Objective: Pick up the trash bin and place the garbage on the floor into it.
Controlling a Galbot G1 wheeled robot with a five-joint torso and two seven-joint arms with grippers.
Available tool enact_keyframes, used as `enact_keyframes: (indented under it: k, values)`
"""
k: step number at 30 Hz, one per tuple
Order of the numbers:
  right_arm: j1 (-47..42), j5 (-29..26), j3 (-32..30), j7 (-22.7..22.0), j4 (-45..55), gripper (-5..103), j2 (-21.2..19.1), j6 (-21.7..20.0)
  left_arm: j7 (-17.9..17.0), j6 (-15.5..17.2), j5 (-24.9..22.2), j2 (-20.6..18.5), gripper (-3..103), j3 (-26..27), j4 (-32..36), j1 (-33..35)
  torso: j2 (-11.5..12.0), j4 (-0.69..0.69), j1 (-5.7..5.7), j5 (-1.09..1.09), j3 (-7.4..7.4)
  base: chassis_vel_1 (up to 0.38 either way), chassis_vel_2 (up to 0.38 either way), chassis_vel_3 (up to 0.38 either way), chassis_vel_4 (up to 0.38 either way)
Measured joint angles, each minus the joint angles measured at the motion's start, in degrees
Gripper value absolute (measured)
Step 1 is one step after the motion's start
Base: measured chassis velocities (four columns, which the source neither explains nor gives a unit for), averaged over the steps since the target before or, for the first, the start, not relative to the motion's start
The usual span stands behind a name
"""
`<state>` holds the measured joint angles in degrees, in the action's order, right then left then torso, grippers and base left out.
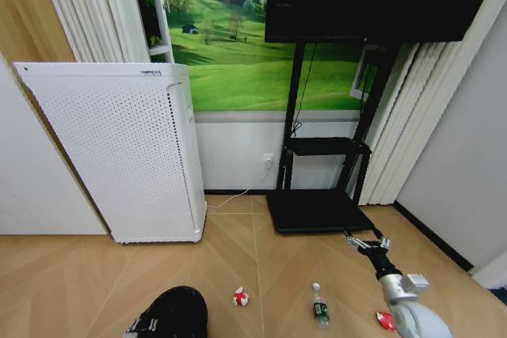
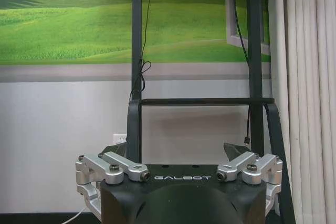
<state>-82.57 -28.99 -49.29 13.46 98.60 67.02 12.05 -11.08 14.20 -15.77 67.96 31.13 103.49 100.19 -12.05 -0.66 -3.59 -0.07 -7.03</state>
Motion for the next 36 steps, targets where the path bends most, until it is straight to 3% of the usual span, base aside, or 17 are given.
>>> enact_keyframes:
  k: [12,23,36]
  values:
    - [0.02,0.02,-0.08,-0.01,-0.22,100,-0.11,0.03,0.11,-1.94,2.85,0.08,8,0.89,3.89,1.5,0.01,-0.02,-0.01,0.04,0.0,0.0,0.0,0.0,0.0]
    - [0.3,0.46,0.38,-0.01,-0.69,100,0.33,0.26,-0.86,-3.76,7.85,-0.31,7,2.64,9.45,2.99,0.0,-0.01,0.0,0.05,0.01,0.0,0.0,0.0,0.0]
    - [-0.45,1.36,0.32,0.05,-1.28,100,0.95,0.83,1.12,-3.96,8.18,-2.49,7,5.63,16.51,2.14,-0.01,-0.01,-0.01,0.07,0.02,0.0,0.0,0.0,0.0]
